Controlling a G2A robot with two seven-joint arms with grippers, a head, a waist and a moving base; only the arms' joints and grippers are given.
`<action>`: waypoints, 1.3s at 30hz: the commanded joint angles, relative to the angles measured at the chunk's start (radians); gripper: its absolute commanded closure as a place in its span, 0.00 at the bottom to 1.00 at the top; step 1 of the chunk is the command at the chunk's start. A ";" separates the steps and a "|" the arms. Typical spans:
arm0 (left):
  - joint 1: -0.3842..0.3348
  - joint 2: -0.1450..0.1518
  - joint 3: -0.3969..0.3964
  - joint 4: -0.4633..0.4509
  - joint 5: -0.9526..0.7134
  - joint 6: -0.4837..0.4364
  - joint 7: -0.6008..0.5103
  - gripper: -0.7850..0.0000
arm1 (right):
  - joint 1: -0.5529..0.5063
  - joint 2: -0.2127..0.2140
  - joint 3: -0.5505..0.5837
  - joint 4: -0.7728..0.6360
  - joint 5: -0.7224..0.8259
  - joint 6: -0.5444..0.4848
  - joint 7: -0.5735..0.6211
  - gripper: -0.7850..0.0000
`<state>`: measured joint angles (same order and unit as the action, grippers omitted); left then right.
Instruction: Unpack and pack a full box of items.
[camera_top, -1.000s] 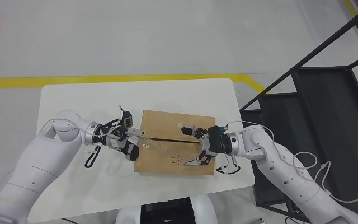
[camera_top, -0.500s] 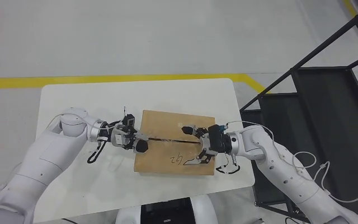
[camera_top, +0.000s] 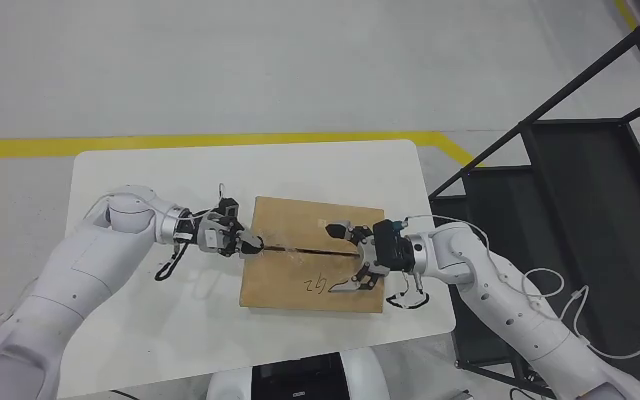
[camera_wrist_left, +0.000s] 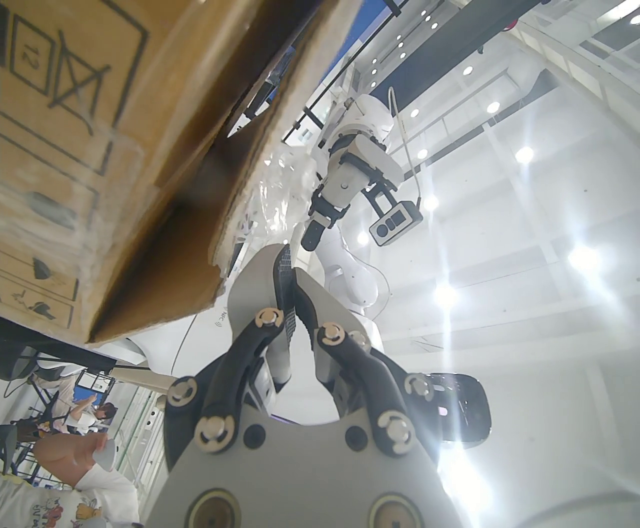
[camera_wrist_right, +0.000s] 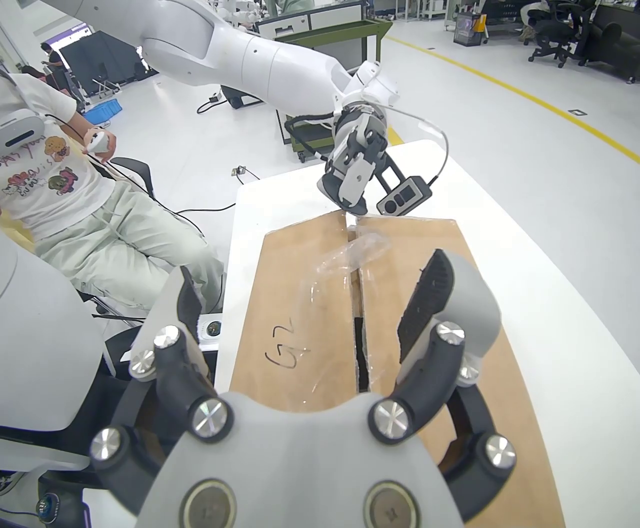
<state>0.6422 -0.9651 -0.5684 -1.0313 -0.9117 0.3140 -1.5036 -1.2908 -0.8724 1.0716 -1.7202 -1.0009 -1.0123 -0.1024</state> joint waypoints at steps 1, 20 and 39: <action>-0.004 0.002 -0.014 -0.005 0.011 -0.026 0.001 1.00 | 0.001 0.001 -0.002 0.000 -0.001 0.000 -0.001 0.00; 0.040 0.060 -0.162 -0.283 0.349 -0.446 0.068 0.00 | 0.017 0.002 -0.020 0.011 -0.003 0.000 -0.009 0.00; 0.272 0.133 -0.413 -0.594 0.825 -0.802 0.471 0.00 | 0.029 -0.013 -0.030 0.017 -0.029 0.005 -0.001 0.00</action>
<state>0.9016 -0.8333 -0.9792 -1.6005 -0.1303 -0.5104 -1.0458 -1.2634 -0.8842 1.0423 -1.7025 -1.0299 -1.0073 -0.1062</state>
